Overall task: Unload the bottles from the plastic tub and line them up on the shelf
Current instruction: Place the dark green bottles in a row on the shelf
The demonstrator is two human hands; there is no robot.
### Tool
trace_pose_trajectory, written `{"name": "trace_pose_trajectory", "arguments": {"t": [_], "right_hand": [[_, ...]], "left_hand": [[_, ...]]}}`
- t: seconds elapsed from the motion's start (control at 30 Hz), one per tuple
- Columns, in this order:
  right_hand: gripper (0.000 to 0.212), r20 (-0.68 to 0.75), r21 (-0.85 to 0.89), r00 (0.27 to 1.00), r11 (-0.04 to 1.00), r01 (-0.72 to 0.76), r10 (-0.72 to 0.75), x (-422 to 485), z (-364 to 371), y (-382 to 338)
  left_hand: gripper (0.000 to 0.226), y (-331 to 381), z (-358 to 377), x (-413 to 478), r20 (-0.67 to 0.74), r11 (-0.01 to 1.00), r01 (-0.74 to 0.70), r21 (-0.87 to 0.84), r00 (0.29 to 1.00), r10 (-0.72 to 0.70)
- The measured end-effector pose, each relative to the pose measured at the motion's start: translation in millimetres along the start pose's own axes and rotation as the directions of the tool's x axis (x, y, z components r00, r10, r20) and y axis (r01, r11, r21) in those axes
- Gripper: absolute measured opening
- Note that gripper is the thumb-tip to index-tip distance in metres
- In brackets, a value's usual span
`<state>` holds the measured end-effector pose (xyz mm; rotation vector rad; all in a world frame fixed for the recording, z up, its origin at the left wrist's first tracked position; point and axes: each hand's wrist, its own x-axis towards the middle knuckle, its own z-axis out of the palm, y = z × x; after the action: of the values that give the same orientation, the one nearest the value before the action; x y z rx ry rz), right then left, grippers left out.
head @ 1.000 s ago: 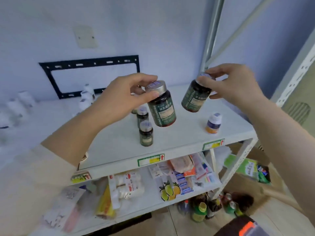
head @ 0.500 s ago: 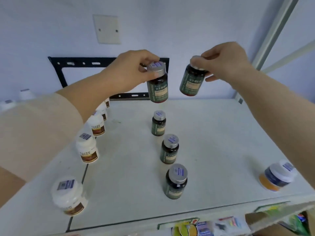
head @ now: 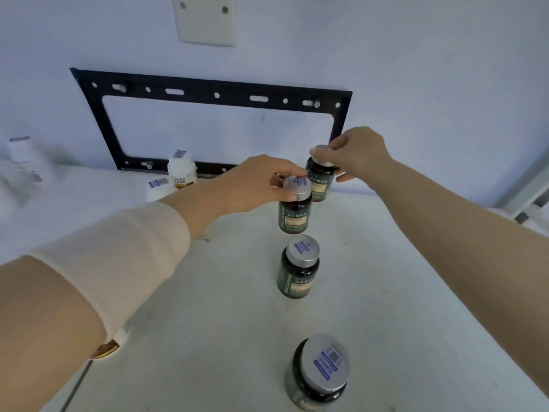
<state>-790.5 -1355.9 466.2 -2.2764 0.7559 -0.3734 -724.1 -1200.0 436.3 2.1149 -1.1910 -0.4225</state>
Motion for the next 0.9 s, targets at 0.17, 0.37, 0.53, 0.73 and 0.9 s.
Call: {"name": "trace_pose_trajectory", "arguments": {"t": [0.17,0.37,0.53,0.73,0.9], "right_hand": [[0.048,0.090,-0.025,0.996,1.000,0.003,-0.001,21.9,27.3,5.0],[0.054,0.155,-0.040,0.988,0.999,0.009,-0.002,31.9,47.9,6.7],[0.050,0.173,-0.028,0.985,0.999,0.027,-0.021,36.9,53.2,5.7],[0.043,0.183,-0.020,0.983,0.999,0.033,-0.029,42.7,56.2,9.8],[0.057,0.196,-0.055,0.980,0.997,0.053,-0.041,47.1,54.7,14.2]], "left_hand": [[0.048,-14.5,13.5,6.3,0.058,0.999,0.034,-0.024,0.998,-0.033],[0.049,-24.5,23.2,9.7,0.066,0.994,0.063,-0.092,0.996,-0.057],[0.047,-27.3,25.2,12.8,0.064,0.991,0.053,-0.124,0.997,-0.045],[0.046,-29.2,29.3,12.0,0.053,0.985,0.055,-0.164,0.997,-0.047],[0.049,-26.5,30.1,9.1,0.054,0.992,0.058,-0.116,0.997,-0.052]]}}
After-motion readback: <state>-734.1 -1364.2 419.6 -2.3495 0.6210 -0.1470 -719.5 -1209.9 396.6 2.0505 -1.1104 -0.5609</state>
